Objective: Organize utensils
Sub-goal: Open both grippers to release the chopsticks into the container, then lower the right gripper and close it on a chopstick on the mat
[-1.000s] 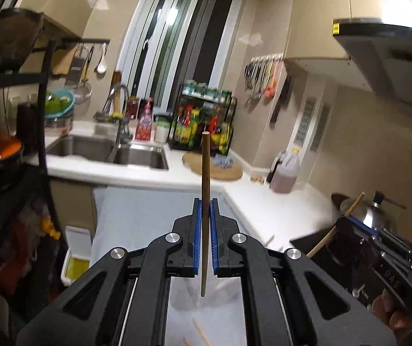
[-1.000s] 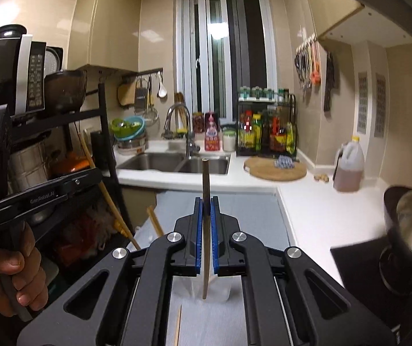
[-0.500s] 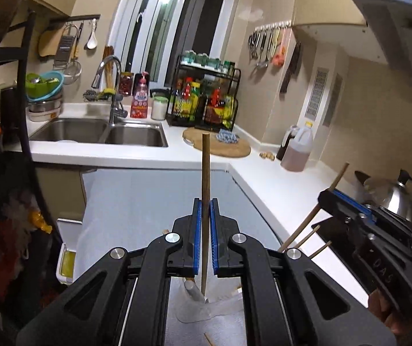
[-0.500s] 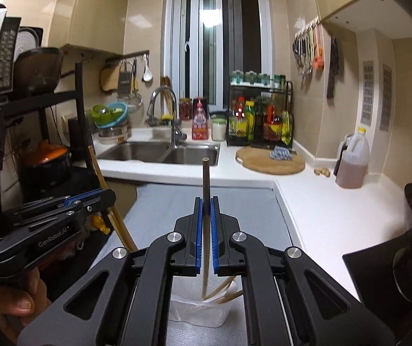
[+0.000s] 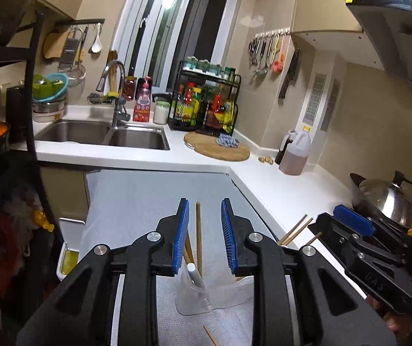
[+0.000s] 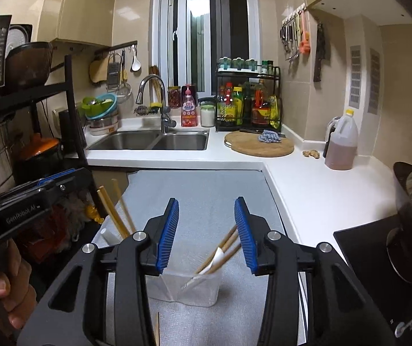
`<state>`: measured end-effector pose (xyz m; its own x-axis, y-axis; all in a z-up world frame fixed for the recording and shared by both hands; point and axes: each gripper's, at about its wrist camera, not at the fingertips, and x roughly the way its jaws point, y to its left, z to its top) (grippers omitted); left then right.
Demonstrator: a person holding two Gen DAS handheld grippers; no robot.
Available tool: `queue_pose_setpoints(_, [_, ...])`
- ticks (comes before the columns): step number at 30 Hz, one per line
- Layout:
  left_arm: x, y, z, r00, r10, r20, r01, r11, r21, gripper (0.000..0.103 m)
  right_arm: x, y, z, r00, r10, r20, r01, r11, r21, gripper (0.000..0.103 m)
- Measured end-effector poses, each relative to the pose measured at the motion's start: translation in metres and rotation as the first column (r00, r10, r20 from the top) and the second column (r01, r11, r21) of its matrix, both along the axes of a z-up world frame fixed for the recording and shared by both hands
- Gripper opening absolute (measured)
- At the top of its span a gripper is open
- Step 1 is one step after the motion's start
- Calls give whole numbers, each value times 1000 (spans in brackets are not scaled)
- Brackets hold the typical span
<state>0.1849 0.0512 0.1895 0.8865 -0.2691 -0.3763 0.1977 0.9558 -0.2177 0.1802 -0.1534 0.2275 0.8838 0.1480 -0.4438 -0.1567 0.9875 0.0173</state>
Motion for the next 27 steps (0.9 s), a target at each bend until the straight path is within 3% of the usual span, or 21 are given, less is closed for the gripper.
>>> queue_pose_setpoints(5, [-34,-4,3,998,35,45,-37,999,36,23,-48,-7,0,999,2,43,-3,1000,13,41])
queue_pose_setpoints(10, [-67,-6,-18,998,61,20,-63,996,56,23,-95,-9,-23,999,15,53,-16,1000,6,41])
queue_pose_setpoints(15, [-95,-5,-44,997,70,-21,-68,995,78,23,-119,-14,-63,999,18,-31,-17,999,35,34])
queue_pose_setpoints(17, [-109,-3,-55,997,74,-35,-71,994,89,23,-129,-16,-77,998,18,-53,-16,999,52,22])
queue_pose_setpoints(18, [-116,-1,-60,996,78,-42,-74,993,94,23,-133,-18,-84,998,26,-65,-22,998,63,5])
queue_pose_setpoints(19, [-121,0,-65,995,83,-47,-78,992,95,23,-137,-19,-95,995,40,-91,-33,996,79,1])
queue_pose_setpoints(27, [-166,33,-122,970,132,-203,-134,991,3,23,-149,-7,-174,950,104,-295,-68,989,131,5])
